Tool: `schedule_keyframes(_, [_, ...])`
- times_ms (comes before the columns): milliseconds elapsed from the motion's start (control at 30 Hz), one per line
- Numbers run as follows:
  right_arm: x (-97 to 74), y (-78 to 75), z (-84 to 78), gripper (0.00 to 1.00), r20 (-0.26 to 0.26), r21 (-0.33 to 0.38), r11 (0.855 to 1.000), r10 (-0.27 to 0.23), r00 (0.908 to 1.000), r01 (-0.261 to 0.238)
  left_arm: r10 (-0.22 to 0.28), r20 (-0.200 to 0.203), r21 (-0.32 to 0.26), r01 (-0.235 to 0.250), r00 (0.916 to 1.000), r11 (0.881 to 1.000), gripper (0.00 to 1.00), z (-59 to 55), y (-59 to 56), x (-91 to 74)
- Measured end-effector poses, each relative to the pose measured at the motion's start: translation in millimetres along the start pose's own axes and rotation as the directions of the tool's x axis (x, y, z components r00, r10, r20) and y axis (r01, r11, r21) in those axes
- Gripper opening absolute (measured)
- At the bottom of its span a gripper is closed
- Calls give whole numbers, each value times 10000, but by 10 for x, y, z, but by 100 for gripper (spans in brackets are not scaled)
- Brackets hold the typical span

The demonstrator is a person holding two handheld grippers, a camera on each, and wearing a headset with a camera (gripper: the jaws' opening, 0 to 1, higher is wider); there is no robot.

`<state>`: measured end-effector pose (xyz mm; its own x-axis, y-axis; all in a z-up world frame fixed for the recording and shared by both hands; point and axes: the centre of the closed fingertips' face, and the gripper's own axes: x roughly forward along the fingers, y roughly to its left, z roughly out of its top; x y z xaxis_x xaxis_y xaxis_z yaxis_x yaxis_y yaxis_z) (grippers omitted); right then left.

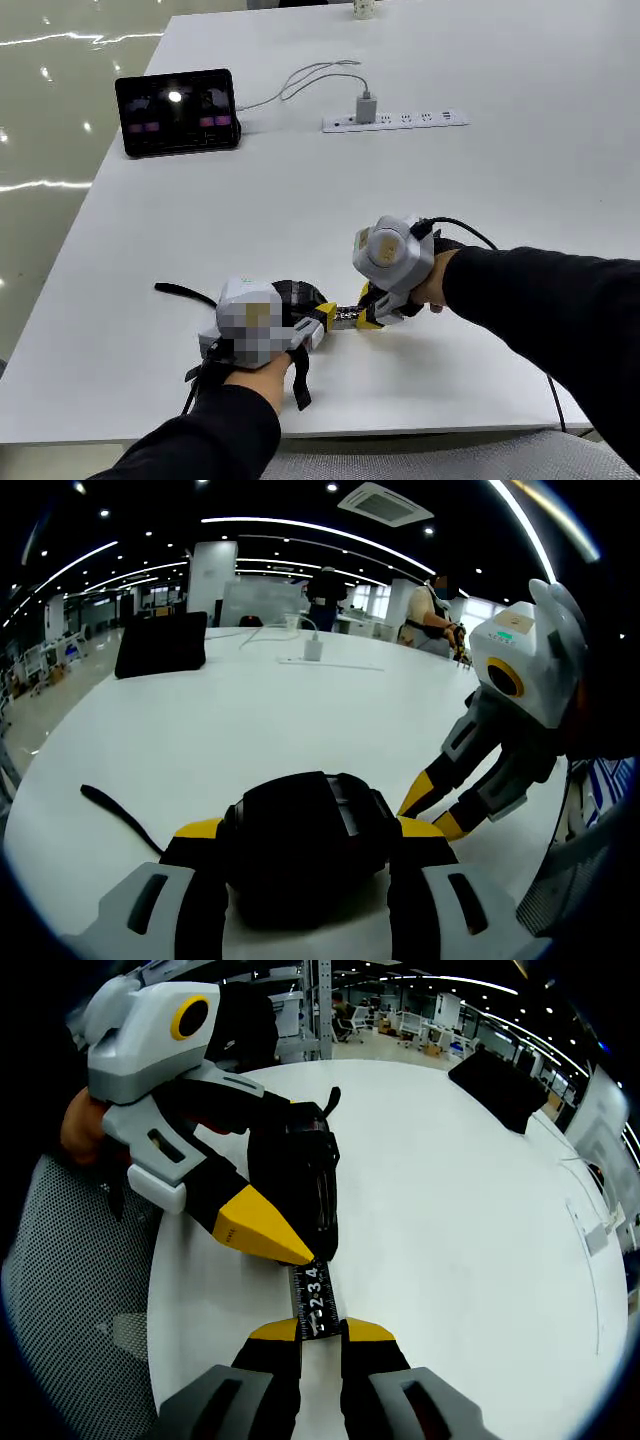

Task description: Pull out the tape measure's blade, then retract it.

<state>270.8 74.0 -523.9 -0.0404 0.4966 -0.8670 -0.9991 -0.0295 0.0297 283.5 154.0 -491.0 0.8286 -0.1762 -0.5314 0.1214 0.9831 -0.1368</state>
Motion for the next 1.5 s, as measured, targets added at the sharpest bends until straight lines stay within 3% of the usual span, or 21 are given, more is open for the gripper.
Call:
schedule_keyframes(733, [82,23,145,11,441,259,9997,18,9990,-29,-47,35,-136,48,10000,9999,60,-4,-2,5])
schedule_keyframes(1500, [148,41,254,11,576,246,9997,81,9983,-96,-109,-30,-210,108,9999,9997,60,-8,14,-12])
